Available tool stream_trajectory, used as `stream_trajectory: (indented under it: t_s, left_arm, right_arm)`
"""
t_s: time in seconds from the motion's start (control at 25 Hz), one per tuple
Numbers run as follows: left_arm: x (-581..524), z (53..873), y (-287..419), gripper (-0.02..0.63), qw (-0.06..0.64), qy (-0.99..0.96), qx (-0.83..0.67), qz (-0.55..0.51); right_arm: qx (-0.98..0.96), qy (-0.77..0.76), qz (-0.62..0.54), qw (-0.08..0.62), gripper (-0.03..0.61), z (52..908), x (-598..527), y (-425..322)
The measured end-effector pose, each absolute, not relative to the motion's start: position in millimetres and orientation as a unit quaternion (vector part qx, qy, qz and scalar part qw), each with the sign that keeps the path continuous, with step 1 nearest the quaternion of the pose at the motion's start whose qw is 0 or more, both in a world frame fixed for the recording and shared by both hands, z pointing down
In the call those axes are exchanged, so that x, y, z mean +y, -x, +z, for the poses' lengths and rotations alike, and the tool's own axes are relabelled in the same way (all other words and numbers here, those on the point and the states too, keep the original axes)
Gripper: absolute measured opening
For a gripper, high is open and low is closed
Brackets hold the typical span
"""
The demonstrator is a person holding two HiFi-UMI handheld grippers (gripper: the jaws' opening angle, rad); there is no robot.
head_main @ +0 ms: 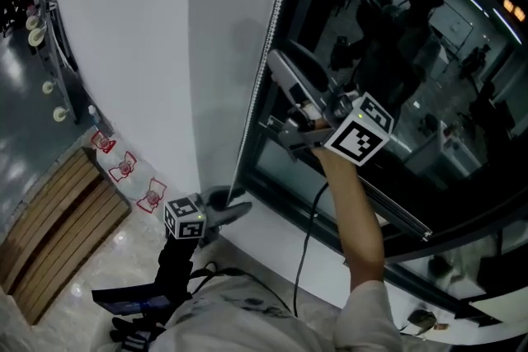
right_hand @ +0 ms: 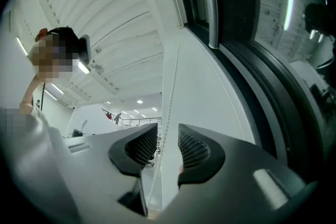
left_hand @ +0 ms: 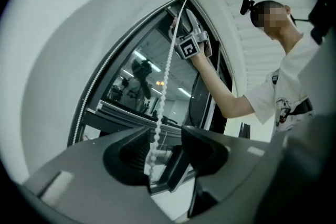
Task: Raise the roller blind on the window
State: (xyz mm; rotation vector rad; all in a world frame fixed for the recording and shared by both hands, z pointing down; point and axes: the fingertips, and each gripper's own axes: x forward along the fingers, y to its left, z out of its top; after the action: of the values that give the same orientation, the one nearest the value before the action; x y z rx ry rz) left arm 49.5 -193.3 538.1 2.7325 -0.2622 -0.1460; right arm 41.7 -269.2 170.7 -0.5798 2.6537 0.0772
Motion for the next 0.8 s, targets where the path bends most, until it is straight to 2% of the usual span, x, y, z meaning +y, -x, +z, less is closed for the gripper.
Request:
stream_trajectory:
  t_s: [0.12, 0.24, 0.44, 0.64, 0.8]
  left_arm:
    - [-198.8, 548.6, -31.7, 0.192, 0.184, -0.972, -0.143, -0.044]
    - [-202.4, 565.1, -10.1, 0.208, 0.174, -0.965, -0.195, -0.021]
    - [-202.9, 596.2, 27.2, 0.219, 0.176, -0.95, -0.256, 0.019]
    - [-201.8, 630.4, 54.5, 0.235, 0.144, -0.937, -0.305, 0.087]
    - [-190.2, 629.9, 56.7, 0.214, 0.127, -0.939, -0.308, 0.085]
  right_arm:
    - [0.945, 0.244, 0.004, 0.218, 0.144, 207.0, -267.6, -54.9]
    - [0.932, 0.29, -0.013, 0.218, 0.144, 250.1, -260.0, -71.1]
    - [0.899, 0.379, -0.047, 0.213, 0.138, 320.9, -236.8, -95.5]
    - [0.839, 0.512, -0.077, 0.17, 0.131, 402.5, -202.7, -125.3]
    - [0.782, 0.593, -0.119, 0.148, 0.09, 455.9, -164.3, -145.8]
